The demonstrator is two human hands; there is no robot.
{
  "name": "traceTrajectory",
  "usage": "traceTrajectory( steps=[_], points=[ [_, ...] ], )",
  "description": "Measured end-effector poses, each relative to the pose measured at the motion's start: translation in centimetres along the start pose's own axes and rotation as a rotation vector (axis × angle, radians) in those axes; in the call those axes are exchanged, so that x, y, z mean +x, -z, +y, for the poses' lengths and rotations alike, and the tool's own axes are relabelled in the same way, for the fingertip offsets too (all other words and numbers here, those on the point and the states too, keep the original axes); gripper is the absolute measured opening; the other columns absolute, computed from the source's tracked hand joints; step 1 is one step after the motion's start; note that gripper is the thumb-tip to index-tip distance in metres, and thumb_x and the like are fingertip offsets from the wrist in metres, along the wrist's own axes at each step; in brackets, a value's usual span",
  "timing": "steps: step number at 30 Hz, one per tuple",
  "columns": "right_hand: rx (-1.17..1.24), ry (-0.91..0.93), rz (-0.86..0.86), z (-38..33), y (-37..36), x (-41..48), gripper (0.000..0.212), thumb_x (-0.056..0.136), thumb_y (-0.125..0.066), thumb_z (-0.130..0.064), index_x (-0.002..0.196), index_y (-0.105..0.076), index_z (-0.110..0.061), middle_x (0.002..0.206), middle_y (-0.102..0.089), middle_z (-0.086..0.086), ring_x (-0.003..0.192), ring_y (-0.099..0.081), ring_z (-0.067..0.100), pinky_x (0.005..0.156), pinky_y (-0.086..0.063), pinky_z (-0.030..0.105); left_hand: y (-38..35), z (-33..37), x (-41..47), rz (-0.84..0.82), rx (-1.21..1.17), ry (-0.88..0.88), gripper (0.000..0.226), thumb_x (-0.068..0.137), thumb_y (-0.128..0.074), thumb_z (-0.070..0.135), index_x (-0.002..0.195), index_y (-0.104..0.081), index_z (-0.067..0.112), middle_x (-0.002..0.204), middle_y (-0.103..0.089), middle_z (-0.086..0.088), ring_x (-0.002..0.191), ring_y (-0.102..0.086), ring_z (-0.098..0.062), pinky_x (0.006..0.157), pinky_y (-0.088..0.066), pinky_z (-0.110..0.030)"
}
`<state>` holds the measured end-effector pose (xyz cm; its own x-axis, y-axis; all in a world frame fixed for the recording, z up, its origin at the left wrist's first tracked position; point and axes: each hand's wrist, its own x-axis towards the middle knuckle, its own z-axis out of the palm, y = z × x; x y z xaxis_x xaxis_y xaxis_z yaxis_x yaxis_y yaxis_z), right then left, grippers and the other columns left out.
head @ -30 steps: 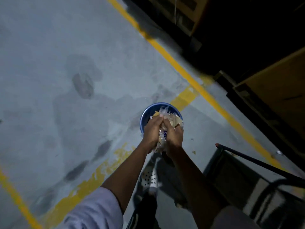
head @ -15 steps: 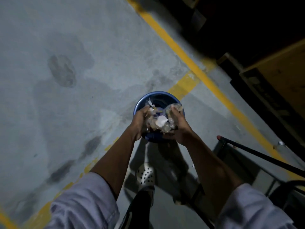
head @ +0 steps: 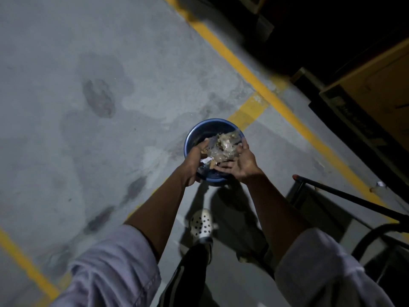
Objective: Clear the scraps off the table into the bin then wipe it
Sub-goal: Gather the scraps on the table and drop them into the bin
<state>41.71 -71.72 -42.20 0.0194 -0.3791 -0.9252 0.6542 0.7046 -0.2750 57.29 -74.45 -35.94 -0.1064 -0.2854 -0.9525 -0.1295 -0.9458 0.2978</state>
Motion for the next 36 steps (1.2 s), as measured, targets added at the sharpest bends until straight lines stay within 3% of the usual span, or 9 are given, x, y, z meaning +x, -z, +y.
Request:
traceTrajectory(
  steps=[3, 7, 10, 12, 17, 24, 28, 36],
  points=[
    [-0.028, 0.066, 0.071, 0.1, -0.1, 0.5, 0.055, 0.107, -0.050, -0.036, 0.156, -0.025, -0.043, 0.137, -0.050, 0.013, 0.122, -0.057, 0.052, 0.083, -0.057, 0.063, -0.4, -0.1, 1.2, -0.025, -0.004, -0.002, 0.047, 0.097, -0.045, 0.067, 0.117, -0.067, 0.030, 0.121, -0.067, 0.003, 0.108, -0.057, -0.024, 0.092, -0.043, -0.049],
    [-0.094, 0.040, 0.132, 0.8, 0.1, -0.2, 0.057, 0.103, -0.046, -0.057, 0.146, -0.049, -0.021, 0.144, -0.059, 0.008, 0.122, -0.062, 0.033, 0.083, -0.059, 0.049, -1.0, -0.5, 1.3, -0.017, -0.079, -0.058, 0.044, 0.101, -0.048, 0.055, 0.122, -0.069, 0.022, 0.125, -0.070, -0.005, 0.107, -0.063, -0.022, 0.079, -0.049, -0.034],
    [-0.112, 0.028, 0.129, 1.1, 0.0, -3.4, 0.053, 0.107, -0.042, -0.051, 0.145, -0.052, -0.015, 0.144, -0.059, 0.010, 0.124, -0.061, 0.033, 0.080, -0.055, 0.041, -1.0, -0.6, -1.3, -0.017, -0.096, -0.070, 0.035, 0.104, -0.048, 0.049, 0.109, -0.070, 0.023, 0.109, -0.070, -0.006, 0.088, -0.063, -0.019, 0.067, -0.048, -0.029],
    [-0.087, 0.012, 0.132, 1.1, -0.3, -6.6, 0.052, 0.107, -0.042, -0.048, 0.148, -0.049, -0.016, 0.144, -0.059, 0.011, 0.115, -0.064, 0.032, 0.073, -0.053, 0.037, -0.8, -0.6, -4.0, -0.009, -0.080, -0.069, 0.030, 0.104, -0.049, 0.048, 0.106, -0.069, 0.026, 0.112, -0.069, -0.005, 0.090, -0.062, -0.020, 0.072, -0.049, -0.032],
    [0.037, 0.029, 0.073, -0.3, -1.2, -18.0, 0.034, 0.105, -0.050, -0.044, 0.132, -0.052, -0.025, 0.142, -0.061, 0.006, 0.103, -0.067, 0.023, 0.083, -0.052, 0.036, -1.6, -0.7, -13.7, -0.023, -0.086, -0.167, 0.045, 0.103, -0.048, 0.051, 0.134, -0.062, 0.021, 0.125, -0.070, -0.004, 0.096, -0.066, -0.021, 0.079, -0.051, -0.035],
    [-0.020, 0.241, -0.037, -0.3, -0.2, -38.3, 0.023, 0.105, -0.051, -0.039, 0.120, -0.062, -0.025, 0.117, -0.071, 0.000, 0.096, -0.070, 0.019, 0.082, -0.053, 0.034, -6.0, -4.5, -31.8, -0.067, 0.031, -0.392, 0.039, 0.106, -0.045, 0.046, 0.126, -0.064, 0.019, 0.110, -0.071, -0.003, 0.095, -0.066, -0.019, 0.079, -0.050, -0.034],
    [-0.034, 0.405, -0.125, 1.8, 4.3, -49.2, 0.030, 0.104, -0.053, -0.041, 0.126, -0.063, -0.023, 0.123, -0.072, 0.003, 0.103, -0.071, 0.023, 0.089, -0.054, 0.040, -10.1, -9.9, -41.0, -0.106, 0.073, -0.547, 0.044, 0.106, -0.044, 0.047, 0.133, -0.065, 0.019, 0.122, -0.071, -0.008, 0.108, -0.068, -0.022, 0.085, -0.054, -0.038],
    [0.085, 0.626, -0.132, 10.6, 22.2, -67.0, 0.030, 0.105, -0.051, -0.037, 0.127, -0.061, -0.020, 0.114, -0.072, 0.001, 0.086, -0.071, 0.016, 0.070, -0.055, 0.030, -22.5, -26.1, -52.9, -0.278, 0.163, -0.667, 0.046, 0.106, -0.045, 0.045, 0.132, -0.065, 0.013, 0.111, -0.073, -0.007, 0.089, -0.072, -0.016, 0.077, -0.055, -0.037]
  ],
)
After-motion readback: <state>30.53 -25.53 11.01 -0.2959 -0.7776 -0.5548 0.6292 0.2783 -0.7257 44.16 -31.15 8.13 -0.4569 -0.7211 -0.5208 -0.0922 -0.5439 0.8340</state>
